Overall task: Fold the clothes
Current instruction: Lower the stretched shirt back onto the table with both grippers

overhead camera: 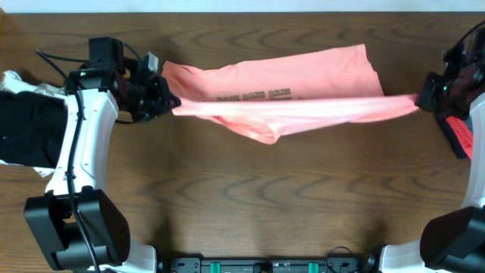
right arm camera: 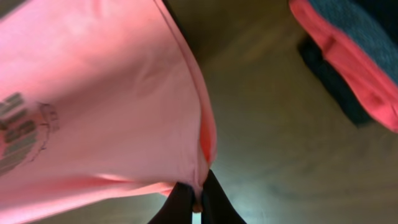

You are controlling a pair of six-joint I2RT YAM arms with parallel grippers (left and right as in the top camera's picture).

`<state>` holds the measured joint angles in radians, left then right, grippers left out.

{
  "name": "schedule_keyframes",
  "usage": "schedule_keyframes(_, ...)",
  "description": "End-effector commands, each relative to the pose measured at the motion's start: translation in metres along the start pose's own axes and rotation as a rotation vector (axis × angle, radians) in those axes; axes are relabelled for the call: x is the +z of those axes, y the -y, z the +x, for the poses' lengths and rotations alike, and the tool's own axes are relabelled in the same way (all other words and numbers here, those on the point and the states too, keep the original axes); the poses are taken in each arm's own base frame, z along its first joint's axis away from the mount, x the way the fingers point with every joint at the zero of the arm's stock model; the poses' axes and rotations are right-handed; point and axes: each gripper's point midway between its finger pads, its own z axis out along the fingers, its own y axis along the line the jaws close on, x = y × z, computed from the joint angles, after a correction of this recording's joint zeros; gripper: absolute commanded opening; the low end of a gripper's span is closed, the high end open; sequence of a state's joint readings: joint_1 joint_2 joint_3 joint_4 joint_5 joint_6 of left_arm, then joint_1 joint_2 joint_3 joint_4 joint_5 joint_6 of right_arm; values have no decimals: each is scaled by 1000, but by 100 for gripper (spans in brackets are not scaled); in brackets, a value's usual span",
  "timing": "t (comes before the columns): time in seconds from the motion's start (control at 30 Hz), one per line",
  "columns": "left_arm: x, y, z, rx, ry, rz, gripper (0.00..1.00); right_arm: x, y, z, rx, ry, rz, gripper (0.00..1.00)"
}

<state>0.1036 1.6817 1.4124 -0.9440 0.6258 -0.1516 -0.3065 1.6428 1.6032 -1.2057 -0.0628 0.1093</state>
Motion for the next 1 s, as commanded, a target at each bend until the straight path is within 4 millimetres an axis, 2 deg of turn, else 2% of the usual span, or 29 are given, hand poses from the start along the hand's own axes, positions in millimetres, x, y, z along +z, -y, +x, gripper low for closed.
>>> schedule_keyframes(0.0,-4,-11,8,1,-24,-60,12,-2,15,11,-6,-34,70,7)
schedule_keyframes(0.13,-6,-23,26,-42,-89,-123,16,4,18,32,-3,-118,82,9)
schedule_keyframes(0.37,-12,-38,51,-94,-182,-217,16,22,23,68,2,-247,94,6)
schedule_keyframes(0.63,-13,-41,55,-96,-195,-240,17,50,28,103,5,-346,103,3)
schedule_keyframes(0.83,-5,-39,66,-85,-232,-245,17,65,31,121,6,-386,108,1)
schedule_keyframes(0.97,6,-39,78,-70,-271,-250,17,69,32,121,8,-380,113,1)
